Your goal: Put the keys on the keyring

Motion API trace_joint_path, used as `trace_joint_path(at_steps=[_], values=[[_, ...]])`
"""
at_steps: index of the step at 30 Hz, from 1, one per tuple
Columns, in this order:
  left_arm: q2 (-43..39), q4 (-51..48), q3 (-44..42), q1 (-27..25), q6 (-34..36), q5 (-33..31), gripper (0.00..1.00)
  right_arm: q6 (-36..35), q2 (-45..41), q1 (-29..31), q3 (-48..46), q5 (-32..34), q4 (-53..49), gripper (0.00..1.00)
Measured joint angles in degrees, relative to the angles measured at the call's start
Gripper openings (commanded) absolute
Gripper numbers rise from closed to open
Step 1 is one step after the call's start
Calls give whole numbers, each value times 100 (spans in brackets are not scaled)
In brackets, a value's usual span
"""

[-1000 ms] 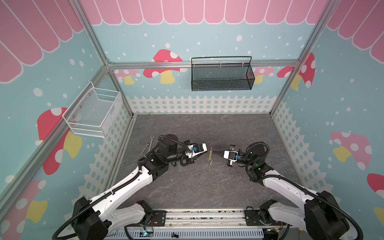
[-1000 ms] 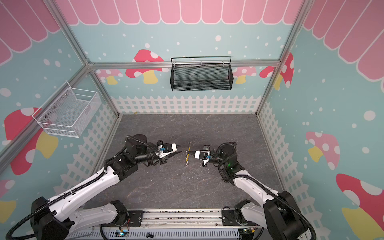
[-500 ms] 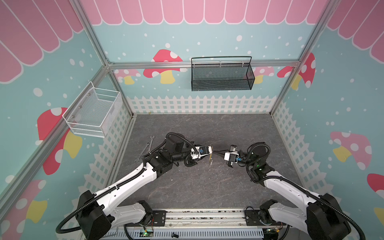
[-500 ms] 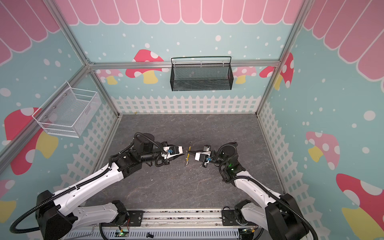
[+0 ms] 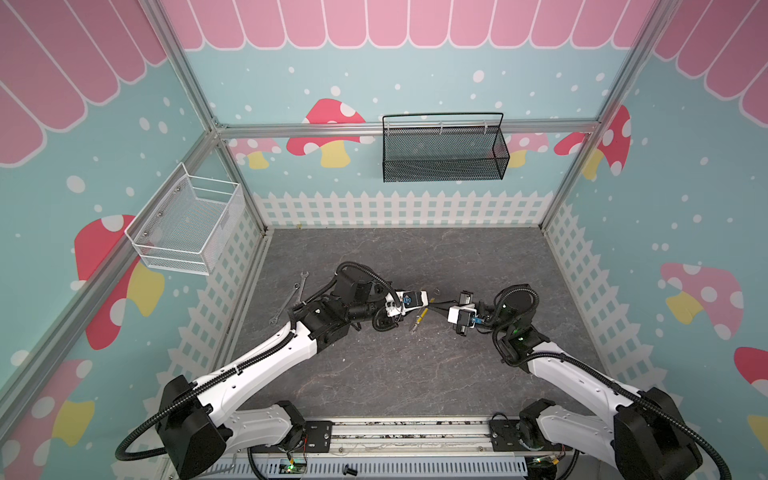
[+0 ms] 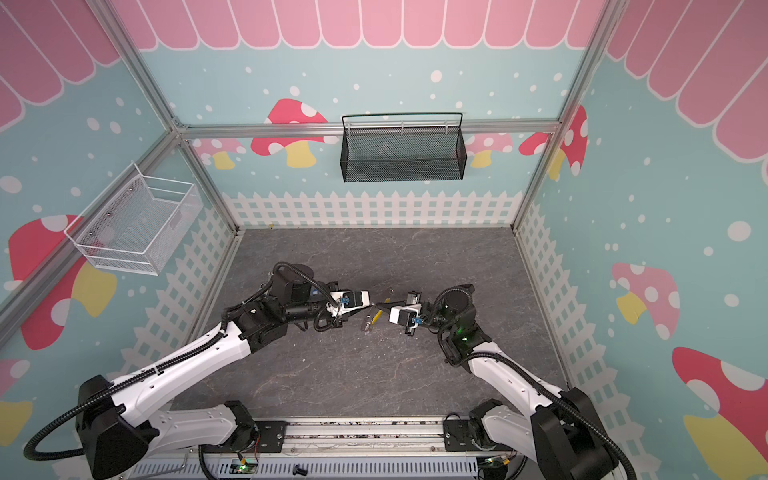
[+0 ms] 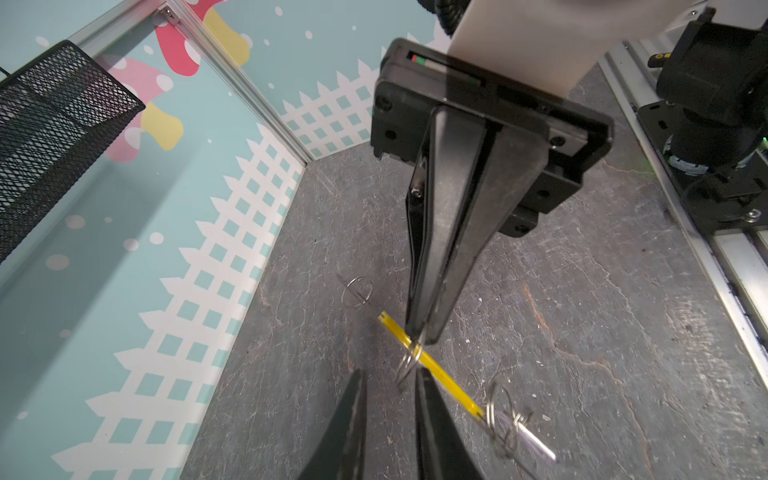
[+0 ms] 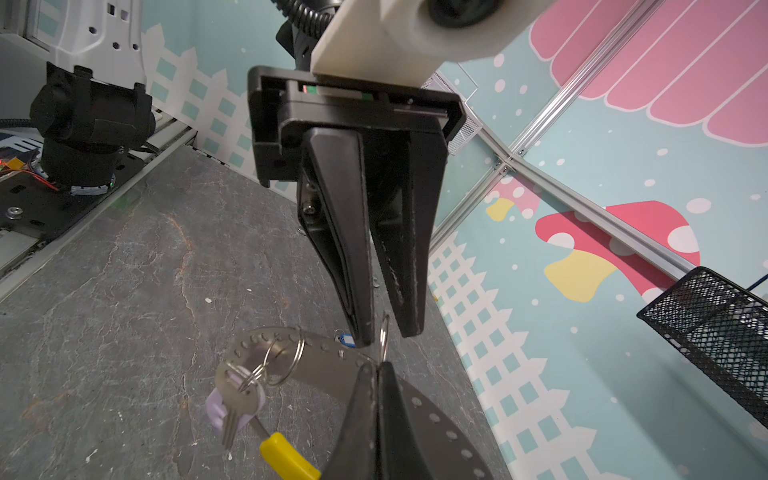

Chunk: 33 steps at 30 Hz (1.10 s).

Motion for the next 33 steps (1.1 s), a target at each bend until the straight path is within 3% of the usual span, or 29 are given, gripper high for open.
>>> trace_joint_path(at_steps=[7,12,17,20,26,33], values=[[28,-136,68,-46,74,55,13,-37,-11,7,0,0,-31,0],[33,-175,103,-50,142,66,0,-39,-72,4,0,2,-48,0],[42,-240,151,-50,232,70,0,-37,-83,11,0,2,-59,1],[81,-299,214,-50,267,87,0,-33,-85,9,0,4,-59,10],[129,-426,264,-101,352,234,0,-44,-85,35,0,9,-50,15],[151,-461,315,-103,411,245,0,-103,-85,37,0,-17,-85,1]])
